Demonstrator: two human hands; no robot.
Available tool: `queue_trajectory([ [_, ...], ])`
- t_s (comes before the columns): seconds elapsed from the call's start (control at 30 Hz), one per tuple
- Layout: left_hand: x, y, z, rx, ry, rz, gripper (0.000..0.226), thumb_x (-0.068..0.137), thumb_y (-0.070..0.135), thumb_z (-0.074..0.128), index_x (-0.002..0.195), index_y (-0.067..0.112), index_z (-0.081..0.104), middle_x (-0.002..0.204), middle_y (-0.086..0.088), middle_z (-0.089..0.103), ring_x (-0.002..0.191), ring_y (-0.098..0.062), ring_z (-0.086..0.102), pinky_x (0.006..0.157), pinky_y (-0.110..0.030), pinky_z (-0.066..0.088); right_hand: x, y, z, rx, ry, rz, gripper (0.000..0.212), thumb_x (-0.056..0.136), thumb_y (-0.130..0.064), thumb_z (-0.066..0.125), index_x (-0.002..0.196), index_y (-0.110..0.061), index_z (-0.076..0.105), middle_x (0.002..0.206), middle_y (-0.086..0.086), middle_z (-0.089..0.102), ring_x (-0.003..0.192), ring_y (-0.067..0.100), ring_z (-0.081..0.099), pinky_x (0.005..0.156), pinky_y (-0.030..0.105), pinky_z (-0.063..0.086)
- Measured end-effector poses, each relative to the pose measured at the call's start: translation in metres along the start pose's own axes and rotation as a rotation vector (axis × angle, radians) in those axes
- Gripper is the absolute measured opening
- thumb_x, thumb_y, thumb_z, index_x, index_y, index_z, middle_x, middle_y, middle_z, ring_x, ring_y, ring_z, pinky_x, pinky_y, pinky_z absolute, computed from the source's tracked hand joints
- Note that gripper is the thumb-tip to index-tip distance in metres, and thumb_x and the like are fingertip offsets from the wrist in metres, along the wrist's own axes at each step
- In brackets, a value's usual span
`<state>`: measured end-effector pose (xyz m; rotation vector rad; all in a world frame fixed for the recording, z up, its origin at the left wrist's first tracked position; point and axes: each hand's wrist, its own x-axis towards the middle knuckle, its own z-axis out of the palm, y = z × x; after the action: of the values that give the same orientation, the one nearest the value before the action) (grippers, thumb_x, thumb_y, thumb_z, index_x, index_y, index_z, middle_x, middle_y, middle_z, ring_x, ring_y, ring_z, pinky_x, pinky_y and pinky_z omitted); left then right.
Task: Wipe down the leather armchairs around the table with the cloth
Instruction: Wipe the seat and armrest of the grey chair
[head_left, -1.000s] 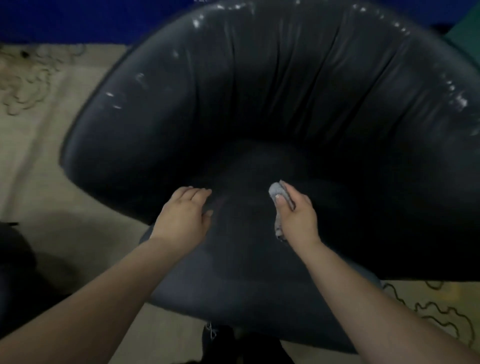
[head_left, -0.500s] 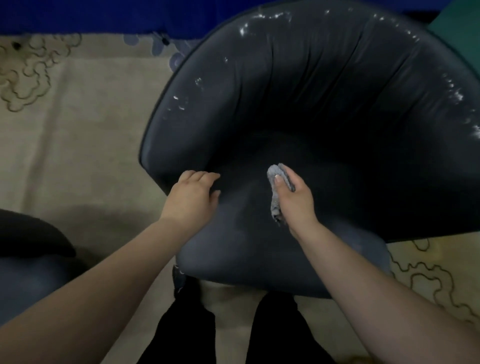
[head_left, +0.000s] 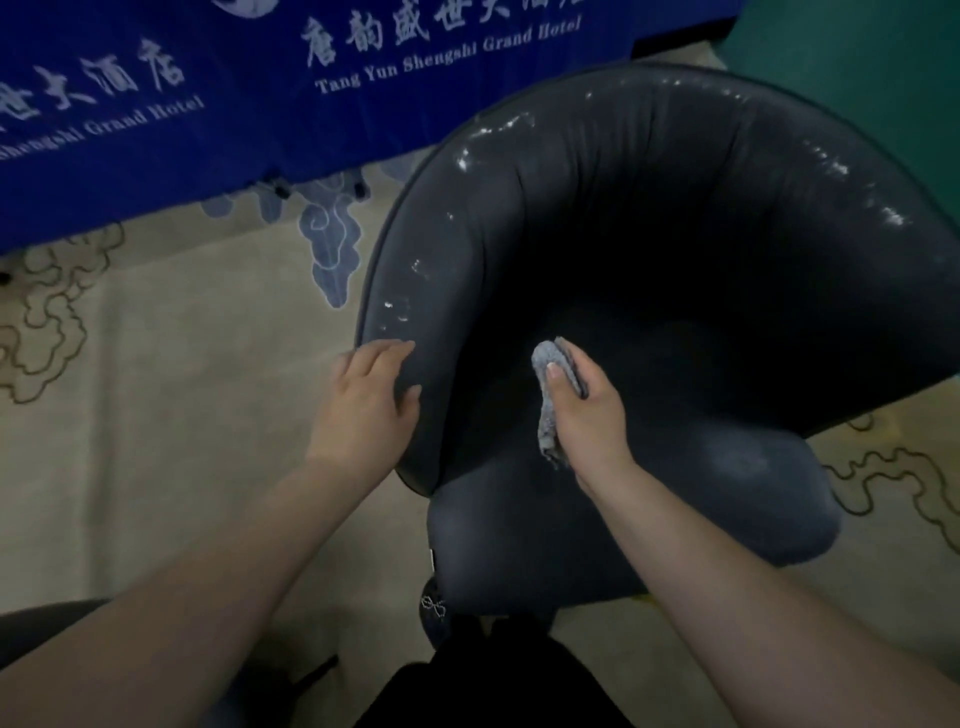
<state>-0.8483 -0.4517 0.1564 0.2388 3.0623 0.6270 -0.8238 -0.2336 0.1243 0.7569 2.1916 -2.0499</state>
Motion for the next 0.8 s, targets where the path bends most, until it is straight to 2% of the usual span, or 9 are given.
queue_trajectory([
  [0.13,0.005,-0.017,-0.002,0.063,0.023,-0.017,0.051,0.085,0.019,0.064,0.134,0.011,0.051,0.136,-0.005,0.050,0.122,-0.028,0.044,0.106,-0.025,0.023,0.007,-0.005,0.014,0.007,-0.031,-0.012,0.037,0.095,-0.026,0.054,0.131,-0.031,0.053,0.122,-0.021,0.056,0.108,-0.016,0.050,0.086,0.003,0.039],
  [0.23,0.007,-0.032,-0.004,0.004,0.008,-0.059,0.056,0.085,0.022,0.063,0.138,0.015,0.046,0.138,-0.001,0.045,0.124,-0.024,0.040,0.106,-0.023,0.023,0.007,-0.008,0.029,0.017,-0.041,-0.016,0.037,0.095,-0.027,0.054,0.132,-0.032,0.052,0.122,-0.023,0.057,0.108,-0.015,0.051,0.085,0.004,0.040],
  [0.4,0.036,-0.065,-0.006,-0.138,-0.159,-0.140,0.069,0.085,0.029,0.066,0.145,0.016,0.033,0.147,-0.001,0.035,0.132,-0.021,0.032,0.105,-0.022,0.020,0.004,-0.014,0.063,0.016,-0.001,0.000,0.037,0.095,-0.027,0.054,0.132,-0.033,0.052,0.116,-0.027,0.057,0.107,-0.017,0.051,0.087,0.005,0.041],
  [0.47,0.056,-0.078,-0.005,-0.186,-0.283,-0.120,0.077,0.084,0.031,0.068,0.148,0.018,0.027,0.149,0.000,0.033,0.130,-0.019,0.039,0.108,-0.028,0.030,0.007,-0.017,0.080,0.046,0.053,0.004,0.038,0.095,-0.026,0.054,0.132,-0.031,0.052,0.119,-0.023,0.058,0.109,-0.015,0.052,0.089,0.008,0.041],
  [0.57,0.083,-0.093,-0.007,-0.278,-0.435,-0.056,0.083,0.082,0.027,0.070,0.149,0.027,0.021,0.144,0.005,0.039,0.119,-0.014,0.053,0.095,-0.033,0.048,0.011,-0.019,0.113,0.092,0.125,0.015,0.038,0.095,-0.024,0.054,0.132,-0.030,0.052,0.121,-0.021,0.058,0.109,-0.012,0.053,0.093,0.013,0.042],
  [0.67,0.107,-0.106,-0.010,-0.347,-0.480,0.019,0.085,0.078,0.021,0.074,0.146,0.034,0.024,0.137,0.008,0.045,0.112,-0.014,0.058,0.092,-0.036,0.052,0.010,-0.016,0.148,0.092,0.183,0.018,0.040,0.096,-0.025,0.052,0.136,-0.028,0.049,0.129,-0.016,0.054,0.117,-0.009,0.048,0.101,0.014,0.038],
  [0.77,0.125,-0.116,-0.011,-0.371,-0.586,0.075,0.095,0.075,0.022,0.079,0.150,0.026,0.020,0.143,0.005,0.041,0.117,-0.017,0.056,0.095,-0.039,0.050,0.007,-0.006,0.175,0.009,0.267,0.003,0.037,0.098,-0.026,0.047,0.135,-0.026,0.050,0.120,-0.012,0.053,0.115,-0.009,0.047,0.090,0.000,0.034],
  [0.8,0.128,-0.118,-0.011,-0.385,-0.631,0.076,0.099,0.076,0.021,0.079,0.152,0.025,0.016,0.144,0.006,0.041,0.116,-0.015,0.057,0.095,-0.037,0.050,0.004,-0.001,0.183,-0.006,0.298,0.013,0.036,0.098,-0.026,0.045,0.134,-0.028,0.051,0.117,-0.010,0.051,0.112,-0.005,0.049,0.088,0.002,0.035],
])
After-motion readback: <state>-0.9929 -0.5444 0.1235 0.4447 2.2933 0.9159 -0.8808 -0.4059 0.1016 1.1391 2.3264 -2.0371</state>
